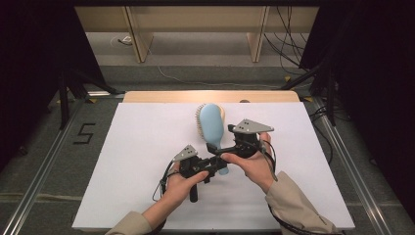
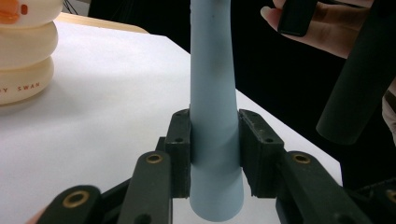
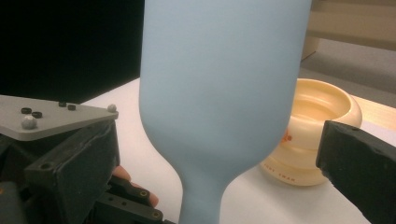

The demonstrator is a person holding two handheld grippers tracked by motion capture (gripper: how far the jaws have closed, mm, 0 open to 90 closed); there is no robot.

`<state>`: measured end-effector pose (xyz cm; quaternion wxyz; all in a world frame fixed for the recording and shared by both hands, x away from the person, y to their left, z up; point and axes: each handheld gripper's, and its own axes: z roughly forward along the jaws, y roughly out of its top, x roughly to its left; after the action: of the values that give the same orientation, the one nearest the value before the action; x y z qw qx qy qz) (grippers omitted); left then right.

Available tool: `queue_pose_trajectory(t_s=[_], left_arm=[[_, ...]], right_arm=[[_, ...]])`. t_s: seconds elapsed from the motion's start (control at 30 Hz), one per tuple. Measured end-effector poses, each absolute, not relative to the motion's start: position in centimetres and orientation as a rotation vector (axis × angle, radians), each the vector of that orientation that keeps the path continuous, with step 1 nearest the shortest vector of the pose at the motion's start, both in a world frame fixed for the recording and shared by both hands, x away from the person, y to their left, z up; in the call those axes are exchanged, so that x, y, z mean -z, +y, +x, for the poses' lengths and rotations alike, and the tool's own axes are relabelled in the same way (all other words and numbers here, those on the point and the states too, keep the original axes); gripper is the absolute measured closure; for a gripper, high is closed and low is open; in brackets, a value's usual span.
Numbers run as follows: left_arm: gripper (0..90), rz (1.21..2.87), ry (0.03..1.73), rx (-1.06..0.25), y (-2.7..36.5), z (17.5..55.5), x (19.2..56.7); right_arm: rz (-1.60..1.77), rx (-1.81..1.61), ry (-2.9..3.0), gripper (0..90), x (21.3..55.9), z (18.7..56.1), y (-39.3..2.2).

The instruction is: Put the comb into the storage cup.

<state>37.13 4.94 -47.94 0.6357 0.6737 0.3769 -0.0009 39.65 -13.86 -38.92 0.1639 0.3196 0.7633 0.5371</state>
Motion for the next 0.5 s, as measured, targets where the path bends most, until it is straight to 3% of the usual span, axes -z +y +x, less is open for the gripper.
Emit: queue_pose_trajectory(t_s=[0.5], left_arm=[[66.1, 1.544, 0.855, 0.003, 4.9, 37.1, 47.9]], right_arm=[[0.906, -1.577, 2.116, 0.2, 37.4, 40.2, -13.9]])
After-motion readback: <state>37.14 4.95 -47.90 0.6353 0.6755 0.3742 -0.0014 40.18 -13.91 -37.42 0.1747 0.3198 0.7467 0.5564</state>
